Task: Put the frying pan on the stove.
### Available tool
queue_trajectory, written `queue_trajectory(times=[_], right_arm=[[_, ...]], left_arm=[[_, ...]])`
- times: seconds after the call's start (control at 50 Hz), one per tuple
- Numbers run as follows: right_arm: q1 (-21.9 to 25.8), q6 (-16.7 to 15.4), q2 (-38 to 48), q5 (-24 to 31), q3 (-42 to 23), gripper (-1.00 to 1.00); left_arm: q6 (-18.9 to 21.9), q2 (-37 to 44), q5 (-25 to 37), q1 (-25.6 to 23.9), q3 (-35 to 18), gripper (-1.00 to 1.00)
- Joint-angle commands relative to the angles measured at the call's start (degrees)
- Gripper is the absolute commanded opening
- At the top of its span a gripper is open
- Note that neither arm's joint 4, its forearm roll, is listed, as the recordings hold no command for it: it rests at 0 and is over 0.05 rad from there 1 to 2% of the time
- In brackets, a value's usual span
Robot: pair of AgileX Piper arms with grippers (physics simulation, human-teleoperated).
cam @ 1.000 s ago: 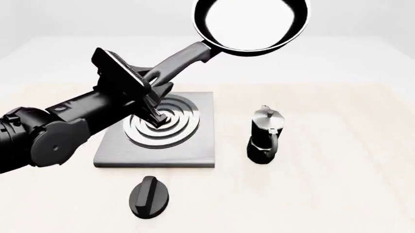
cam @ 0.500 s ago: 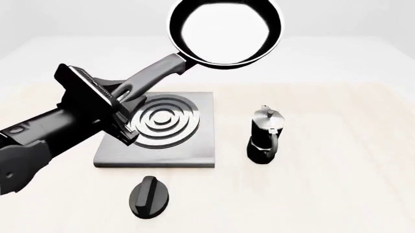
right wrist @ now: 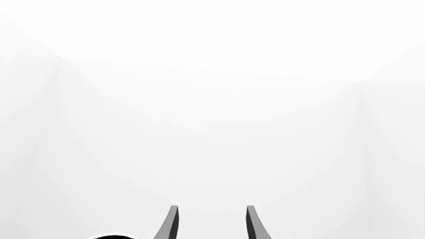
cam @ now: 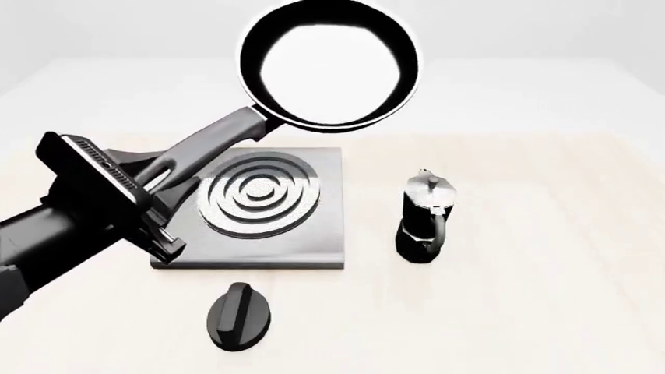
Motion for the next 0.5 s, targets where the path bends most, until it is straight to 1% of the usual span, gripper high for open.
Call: queue_trajectory(times=[0.02, 0.3, 0.5], right_arm=[[-0.07, -0.2, 0.0, -0.07, 0.13, 1.0], [-0.13, -0.32, 0.0, -0.23, 0.4, 1.0], [0.1, -0.71, 0.0, -0.45, 0.77, 1.0]], left_arm=[[-2.27, -4.54, 1.77, 0.8, 1.68, -1.0], [-4.07, -7.71, 1.94, 2.28, 6.14, -1.0], [-4.87, -12.46, 5.32, 4.04, 7.81, -1.0]])
